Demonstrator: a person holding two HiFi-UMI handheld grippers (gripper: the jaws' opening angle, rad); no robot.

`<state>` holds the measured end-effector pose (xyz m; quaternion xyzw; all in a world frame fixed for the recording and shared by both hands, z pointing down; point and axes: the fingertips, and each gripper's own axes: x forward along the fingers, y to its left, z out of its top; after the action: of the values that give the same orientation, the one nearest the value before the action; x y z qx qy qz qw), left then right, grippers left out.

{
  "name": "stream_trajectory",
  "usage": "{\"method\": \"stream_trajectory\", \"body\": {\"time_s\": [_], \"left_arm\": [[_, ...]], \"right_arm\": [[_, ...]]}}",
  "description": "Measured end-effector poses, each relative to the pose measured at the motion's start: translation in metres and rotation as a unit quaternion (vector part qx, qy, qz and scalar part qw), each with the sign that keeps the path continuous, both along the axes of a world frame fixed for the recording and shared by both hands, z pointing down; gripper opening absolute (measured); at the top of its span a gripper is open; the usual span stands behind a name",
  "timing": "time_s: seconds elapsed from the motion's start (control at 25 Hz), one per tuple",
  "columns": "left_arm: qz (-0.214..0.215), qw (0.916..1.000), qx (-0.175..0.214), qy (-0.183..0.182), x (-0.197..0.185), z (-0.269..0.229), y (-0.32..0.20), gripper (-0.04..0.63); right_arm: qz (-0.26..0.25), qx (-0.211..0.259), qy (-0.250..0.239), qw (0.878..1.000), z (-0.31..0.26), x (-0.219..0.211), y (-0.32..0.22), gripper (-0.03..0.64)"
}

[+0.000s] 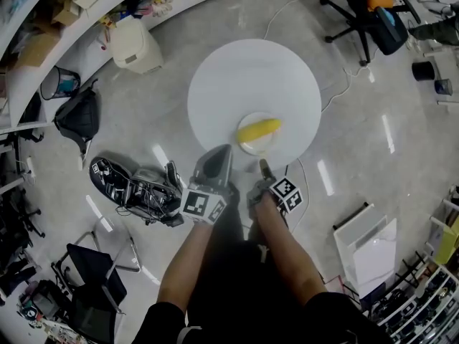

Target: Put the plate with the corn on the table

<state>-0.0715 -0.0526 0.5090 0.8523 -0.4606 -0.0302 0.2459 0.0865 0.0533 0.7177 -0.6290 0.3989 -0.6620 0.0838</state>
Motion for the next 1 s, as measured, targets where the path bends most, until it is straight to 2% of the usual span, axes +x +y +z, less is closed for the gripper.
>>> {"method": "stream_trajectory", "body": {"time_s": [0.12, 0.36, 0.6, 0.72, 0.84, 1.0], "left_arm": [[-0.002, 1.0000, 0.002, 0.000, 0.005, -0.005, 0.002, 0.005], [-0.006, 1.0000, 0.006, -0.001, 0.012, -0.014, 0.007, 0.005], [-0.014, 0.9998, 0.011, -0.004, 0.016, -0.025, 0.012, 0.005], [-0.018, 0.9997, 0.016, -0.006, 0.018, -0.031, 0.012, 0.006], [-0.013, 0.9994, 0.030, -0.013, 0.020, -0.036, 0.013, 0.005], [-0.022, 0.9993, 0.028, -0.011, 0.022, -0.041, 0.012, 0.005]], "right_arm": [[0.000, -0.011, 0.001, 1.000, -0.004, 0.005, 0.007, 0.276], [-0.008, -0.021, 0.007, 1.000, -0.015, 0.014, 0.017, 0.144], [-0.032, -0.020, 0.013, 0.999, -0.029, 0.017, 0.020, 0.039], [-0.047, -0.015, 0.011, 0.999, -0.036, 0.016, 0.017, 0.011], [-0.057, -0.009, 0.005, 0.998, -0.040, 0.013, 0.012, 0.011], [-0.091, -0.004, 0.013, 0.996, -0.045, 0.010, 0.003, 0.011]]}}
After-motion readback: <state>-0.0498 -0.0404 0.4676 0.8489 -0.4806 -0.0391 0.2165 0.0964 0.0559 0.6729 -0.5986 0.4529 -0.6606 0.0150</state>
